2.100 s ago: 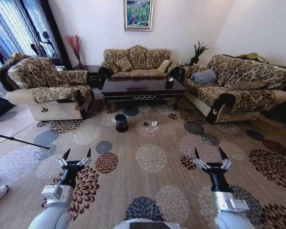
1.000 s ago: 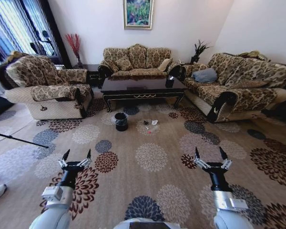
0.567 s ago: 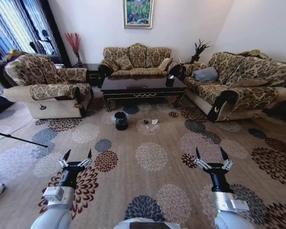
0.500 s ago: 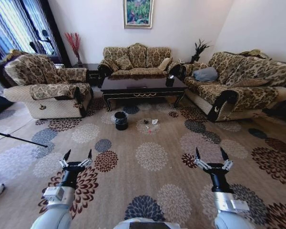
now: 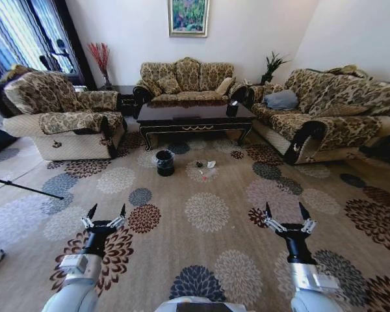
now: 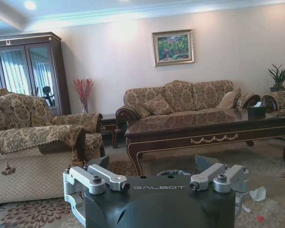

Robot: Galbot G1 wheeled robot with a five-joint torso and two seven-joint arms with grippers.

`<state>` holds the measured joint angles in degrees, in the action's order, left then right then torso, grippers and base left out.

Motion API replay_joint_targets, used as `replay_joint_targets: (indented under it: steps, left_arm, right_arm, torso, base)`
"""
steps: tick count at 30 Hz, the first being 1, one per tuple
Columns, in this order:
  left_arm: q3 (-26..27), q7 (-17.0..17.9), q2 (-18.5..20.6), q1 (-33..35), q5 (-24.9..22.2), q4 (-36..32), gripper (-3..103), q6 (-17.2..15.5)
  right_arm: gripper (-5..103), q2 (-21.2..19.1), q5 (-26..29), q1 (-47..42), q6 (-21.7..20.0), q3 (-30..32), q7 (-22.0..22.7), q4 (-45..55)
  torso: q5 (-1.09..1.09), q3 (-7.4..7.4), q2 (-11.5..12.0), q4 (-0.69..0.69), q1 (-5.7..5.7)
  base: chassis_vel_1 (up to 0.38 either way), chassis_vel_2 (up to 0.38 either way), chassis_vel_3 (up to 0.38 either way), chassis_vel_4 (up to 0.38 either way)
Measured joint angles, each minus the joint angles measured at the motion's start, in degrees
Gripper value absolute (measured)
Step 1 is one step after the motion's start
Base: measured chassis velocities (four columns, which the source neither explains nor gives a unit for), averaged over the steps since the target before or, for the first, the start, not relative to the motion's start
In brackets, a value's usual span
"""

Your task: Move to the front of the table and pick up the trash from the floor, then place it into the trash bin.

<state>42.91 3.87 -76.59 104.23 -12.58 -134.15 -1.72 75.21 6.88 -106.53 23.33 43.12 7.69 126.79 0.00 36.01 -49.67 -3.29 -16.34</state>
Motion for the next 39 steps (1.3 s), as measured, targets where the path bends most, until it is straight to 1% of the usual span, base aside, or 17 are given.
replay_joint_targets:
  steps: [7, 9, 12, 13, 16, 18, 19, 21, 23, 25, 29, 30, 31, 34, 36, 37, 39]
  left_arm:
    - [0.05, -0.04, -0.32, 0.13, 0.25, -0.03, 100, 0.28]
    - [0.05, -0.04, -0.39, 0.14, 0.31, -0.01, 100, 0.33]
    - [-0.01, -0.04, -0.57, 0.24, 0.49, 0.03, 100, 0.51]
    - [-0.01, -0.04, -0.57, 0.24, 0.49, 0.03, 100, 0.51]
    - [0.01, -0.06, -0.60, 0.27, 0.52, 0.03, 100, 0.63]
    - [0.07, -0.06, -0.62, 0.30, 0.52, -0.02, 100, 0.68]
    - [0.07, -0.06, -0.62, 0.30, 0.52, -0.02, 100, 0.68]
    - [0.09, -0.11, -0.68, 0.38, 0.52, -0.15, 100, 0.76]
    - [0.09, -0.19, -0.74, 0.41, 0.57, -0.21, 100, 0.88]
    - [0.09, -0.24, -0.78, 0.42, 0.65, -0.21, 100, 0.96]
    - [0.07, -0.35, -0.95, 0.58, 0.80, -0.28, 100, 1.45]
    - [0.07, -0.35, -0.95, 0.58, 0.80, -0.28, 100, 1.45]
    - [0.07, -0.37, -1.01, 0.68, 0.86, -0.29, 100, 1.63]
    - [0.07, -0.39, -1.09, 0.76, 0.91, -0.27, 100, 1.97]
    - [0.07, -0.38, -1.10, 0.75, 0.92, -0.26, 100, 2.00]
    - [0.07, -0.40, -1.14, 0.75, 0.93, -0.23, 100, 2.06]
    - [0.04, -0.40, -1.25, 0.72, 0.99, -0.17, 100, 2.12]
  right_arm:
    - [100, -0.30, 0.52, 0.42, 3.15, -0.08, -2.69, -0.32]
    - [100, -0.38, 0.95, 0.57, 3.20, -0.12, -2.78, -0.32]
    - [100, -0.57, 1.71, 1.08, 0.39, -0.21, -2.47, 0.51]
    - [100, -0.57, 1.71, 1.08, 0.39, -0.21, -2.47, 0.51]
    - [100, -0.89, 0.76, 1.32, -4.57, -0.37, -0.49, 2.23]
    - [100, -0.94, -0.04, 1.20, -9.38, -0.56, 2.44, 3.66]
    - [100, -0.94, -0.04, 1.20, -9.38, -0.56, 2.44, 3.66]
    - [100, -0.96, 1.54, 0.59, -15.36, -1.30, 5.34, 6.15]
    - [100, -1.16, 2.92, 0.25, -18.19, -1.52, 5.78, 7.43]
    - [100, -1.34, 3.15, 0.18, -18.47, -1.26, 4.85, 7.49]
    - [100, -2.66, 5.52, -0.24, -17.23, 0.08, -0.73, 6.64]
    - [100, -2.66, 5.52, -0.24, -17.23, 0.08, -0.73, 6.64]
    - [100, -3.00, 6.71, -0.54, -16.05, 0.48, -3.84, 6.35]
    - [100, -2.78, 5.34, -0.93, -14.31, 1.33, -10.09, 5.88]
    - [100, -2.63, 5.03, -1.01, -14.21, 1.42, -11.04, 5.86]
    - [100, -2.16, 4.24, -1.33, -14.13, 1.55, -13.43, 5.85]
    - [100, -1.83, 3.79, -1.64, -14.42, 1.62, -15.87, 5.93]
  torso:
    - [0.00, -1.07, 1.86, 0.00, 0.82]
    - [0.00, -1.24, 2.18, 0.00, 0.95]
    - [0.00, -1.78, 3.16, 0.00, 1.37]
    - [0.00, -1.78, 3.16, 0.00, 1.37]
    - [0.00, -2.36, 4.11, 0.00, 1.74]
    - [0.00, -2.64, 4.64, 0.00, 1.98]
    - [0.00, -2.64, 4.64, 0.00, 1.98]
    - [0.00, -3.03, 5.33, 0.00, 2.31]
    - [-0.01, -3.34, 5.91, 0.00, 2.58]
    - [-0.01, -3.50, 6.21, 0.00, 2.71]
    - [0.00, -4.10, 7.29, 0.00, 3.17]
    - [0.00, -4.10, 7.29, 0.00, 3.17]
    - [0.00, -4.37, 7.74, 0.00, 3.37]
    - [0.00, -4.89, 8.64, 0.00, 3.76]
    - [0.00, -4.99, 8.82, 0.00, 3.83]
    - [0.00, -5.28, 9.29, 0.00, 4.01]
    - [0.00, -5.62, 9.88, 0.00, 4.25]
  base:
    - [0.000, 0.000, 0.000, 0.000]
    - [0.000, 0.000, 0.000, 0.000]
    - [0.000, 0.000, 0.000, 0.000]
    - [0.000, 0.000, 0.000, 0.000]
    - [0.000, 0.000, 0.000, 0.000]
    - [0.000, 0.000, 0.000, 0.000]
    - [0.000, 0.000, 0.000, 0.000]
    - [0.000, 0.000, 0.000, 0.000]
    - [0.000, 0.000, 0.000, 0.000]
    - [0.000, 0.000, 0.000, 0.000]
    - [0.000, 0.000, 0.000, 0.000]
    - [0.000, 0.000, 0.000, 0.000]
    - [0.000, 0.000, 0.000, 0.000]
    - [0.000, 0.000, 0.000, 0.000]
    - [0.000, 0.000, 0.000, 0.000]
    - [0.000, 0.000, 0.000, 0.000]
    - [0.000, 0.000, 0.000, 0.000]
